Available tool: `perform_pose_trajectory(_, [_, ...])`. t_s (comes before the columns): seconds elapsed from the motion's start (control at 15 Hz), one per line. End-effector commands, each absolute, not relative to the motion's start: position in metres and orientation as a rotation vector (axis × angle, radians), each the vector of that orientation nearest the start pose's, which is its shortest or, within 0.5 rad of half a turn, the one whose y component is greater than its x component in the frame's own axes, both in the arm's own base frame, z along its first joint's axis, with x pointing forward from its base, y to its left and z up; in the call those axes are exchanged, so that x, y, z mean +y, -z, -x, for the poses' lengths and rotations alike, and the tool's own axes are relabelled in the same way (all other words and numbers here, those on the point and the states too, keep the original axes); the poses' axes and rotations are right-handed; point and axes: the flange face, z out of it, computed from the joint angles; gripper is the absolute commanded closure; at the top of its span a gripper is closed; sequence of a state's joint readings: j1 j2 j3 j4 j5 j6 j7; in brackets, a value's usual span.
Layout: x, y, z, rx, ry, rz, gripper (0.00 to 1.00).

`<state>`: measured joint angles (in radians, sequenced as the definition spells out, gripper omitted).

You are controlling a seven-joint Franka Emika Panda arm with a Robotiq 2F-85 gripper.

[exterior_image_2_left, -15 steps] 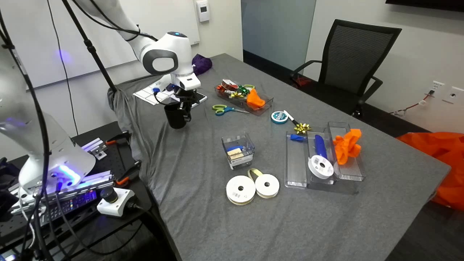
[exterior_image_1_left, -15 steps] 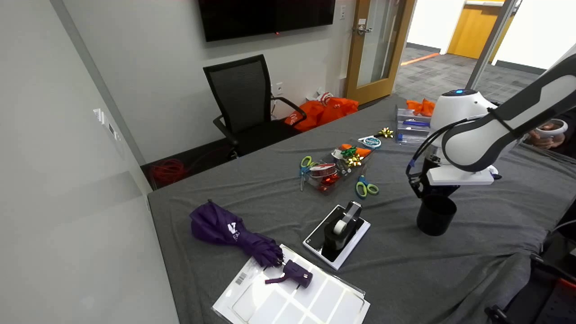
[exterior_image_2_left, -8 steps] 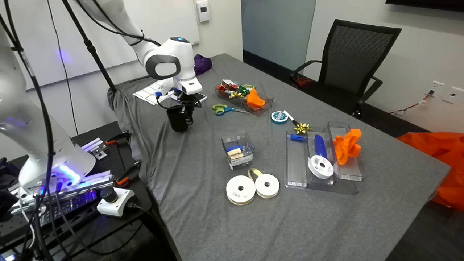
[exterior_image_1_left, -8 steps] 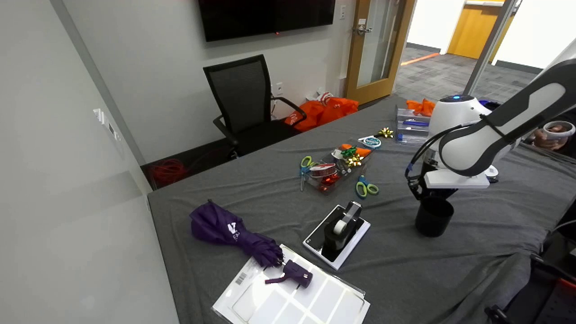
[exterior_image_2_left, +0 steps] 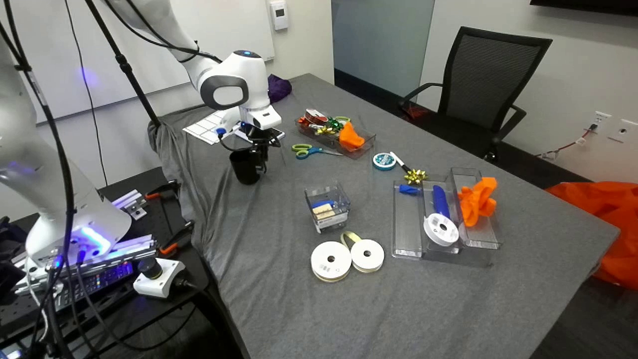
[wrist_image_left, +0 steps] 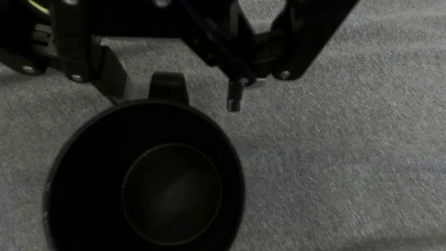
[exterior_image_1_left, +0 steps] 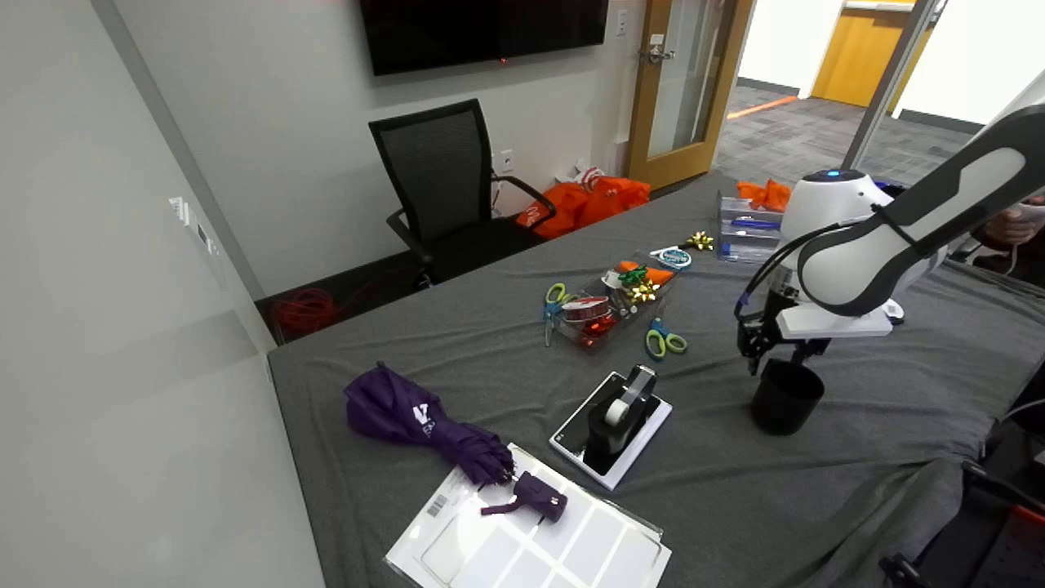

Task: Move the cup to the left

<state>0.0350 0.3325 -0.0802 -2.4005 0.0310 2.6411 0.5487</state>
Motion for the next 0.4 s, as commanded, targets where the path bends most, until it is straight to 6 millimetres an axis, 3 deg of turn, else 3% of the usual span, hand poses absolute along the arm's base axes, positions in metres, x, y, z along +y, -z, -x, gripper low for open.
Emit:
perform_pose_trajectory(0.0, [-0.045,-0.199,-0.482,0.844,-0.116,3.029,0.00])
perform_pose_trajectory(0.33, [-0.093,-0.257,-0.478,0.630,-0.107,3.085,0.00])
